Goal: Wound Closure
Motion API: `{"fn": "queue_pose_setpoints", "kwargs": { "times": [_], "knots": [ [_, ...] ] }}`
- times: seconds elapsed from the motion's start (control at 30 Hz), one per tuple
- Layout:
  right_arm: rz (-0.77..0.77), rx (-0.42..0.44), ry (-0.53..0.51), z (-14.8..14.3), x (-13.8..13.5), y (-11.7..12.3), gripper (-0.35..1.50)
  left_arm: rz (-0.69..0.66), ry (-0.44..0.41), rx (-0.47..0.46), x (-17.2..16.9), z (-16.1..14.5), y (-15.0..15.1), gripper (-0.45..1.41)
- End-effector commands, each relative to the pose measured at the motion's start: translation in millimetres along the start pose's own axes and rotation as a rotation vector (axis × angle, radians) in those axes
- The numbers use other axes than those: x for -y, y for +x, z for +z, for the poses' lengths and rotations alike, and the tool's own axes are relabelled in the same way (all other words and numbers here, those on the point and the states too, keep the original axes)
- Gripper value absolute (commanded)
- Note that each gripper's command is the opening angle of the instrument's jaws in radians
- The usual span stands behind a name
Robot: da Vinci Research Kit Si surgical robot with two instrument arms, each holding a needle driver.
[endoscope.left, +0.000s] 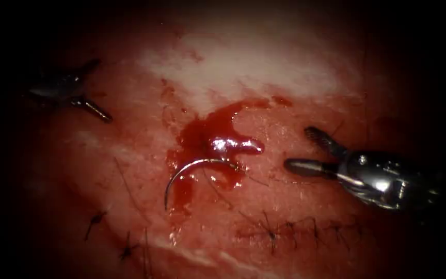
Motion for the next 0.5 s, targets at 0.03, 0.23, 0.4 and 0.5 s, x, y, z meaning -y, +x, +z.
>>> {"fn": "queue_pose_setpoints", "kwargs": {
  "times": [0.03,0.23,0.4,0.5],
  "knots": [
    [-0.001,0.001,0.009,0.7,0.8,-0.8,1.33,-0.003,-0.004,-0.001,0.0,0.8,-0.8,1.18],
    [-0.001,-0.002,0.012,0.7,0.9,-0.8,1.33,0.003,-0.03,0.0,0.5,-2.5,-2.9,1.23],
    [-0.003,0.002,0.019,0.9,1.3,-1.1,1.33,-0.027,-0.019,0.015,-0.4,-8.3,-4.0,1.24],
    [-0.003,0.004,0.023,1.1,1.4,-1.1,1.33,-0.105,-0.023,0.025,-0.6,-10.0,-2.9,1.11]
  ]
}}
